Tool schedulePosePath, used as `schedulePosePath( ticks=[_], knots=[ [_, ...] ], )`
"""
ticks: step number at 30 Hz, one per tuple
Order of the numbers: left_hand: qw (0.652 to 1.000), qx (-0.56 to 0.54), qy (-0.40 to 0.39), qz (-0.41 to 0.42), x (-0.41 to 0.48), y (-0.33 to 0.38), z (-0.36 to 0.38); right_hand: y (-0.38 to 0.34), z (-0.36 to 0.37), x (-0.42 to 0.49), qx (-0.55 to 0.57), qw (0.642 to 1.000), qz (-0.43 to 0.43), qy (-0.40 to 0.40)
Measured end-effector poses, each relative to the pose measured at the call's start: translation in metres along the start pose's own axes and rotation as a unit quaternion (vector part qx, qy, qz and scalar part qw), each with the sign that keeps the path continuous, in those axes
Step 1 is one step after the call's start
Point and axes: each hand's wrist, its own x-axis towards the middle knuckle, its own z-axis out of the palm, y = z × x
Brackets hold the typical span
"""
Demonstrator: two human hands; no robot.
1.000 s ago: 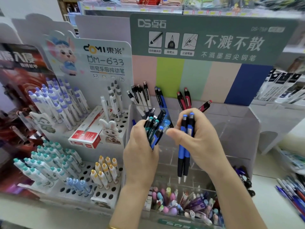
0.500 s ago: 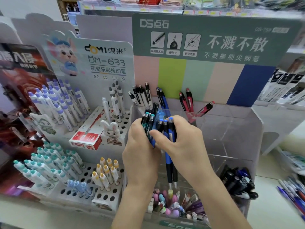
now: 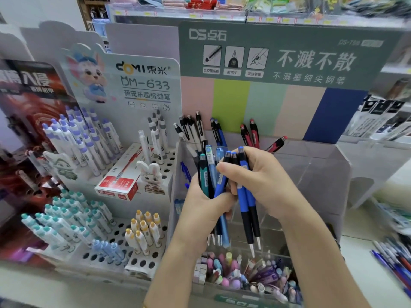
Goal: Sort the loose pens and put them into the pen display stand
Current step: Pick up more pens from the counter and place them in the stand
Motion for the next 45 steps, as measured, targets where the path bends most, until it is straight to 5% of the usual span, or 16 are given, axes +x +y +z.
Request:
schedulePosePath(
  ticks=[7,13,17,21,29,32,38,42,45],
  knots=[
    [0.997,-0.051,-0.053,-0.028,-0.001,-0.002,-0.003,-0.001,0.000,-0.007,-0.004,1.000,0.012,0.012],
    [0.983,-0.160,-0.053,-0.079,-0.002,-0.003,-0.010,0.006,-0.021,0.009,-0.024,0.983,-0.036,0.179],
    [0.981,-0.173,-0.003,-0.083,0.001,-0.003,-0.013,-0.002,-0.032,0.021,-0.003,0.946,-0.111,0.306],
    [0.980,-0.184,-0.031,-0.071,0.000,0.000,-0.018,-0.016,-0.023,0.036,-0.118,0.886,-0.239,0.379],
    [0.979,-0.191,-0.025,-0.061,-0.001,0.001,-0.025,-0.019,-0.002,0.074,-0.314,0.842,-0.261,0.353],
    [0.979,-0.193,-0.033,-0.052,-0.002,0.003,-0.031,-0.018,0.006,0.079,-0.419,0.838,-0.184,0.298],
    [0.974,-0.206,-0.090,-0.036,-0.008,0.004,-0.041,-0.009,0.020,0.092,-0.603,0.773,-0.025,0.198],
    [0.965,-0.230,-0.122,-0.033,-0.009,0.006,-0.044,-0.011,0.020,0.084,-0.574,0.800,-0.007,0.175],
    [0.951,-0.271,-0.137,-0.054,-0.008,0.007,-0.043,-0.017,0.014,0.063,-0.485,0.840,-0.102,0.222]
  ],
)
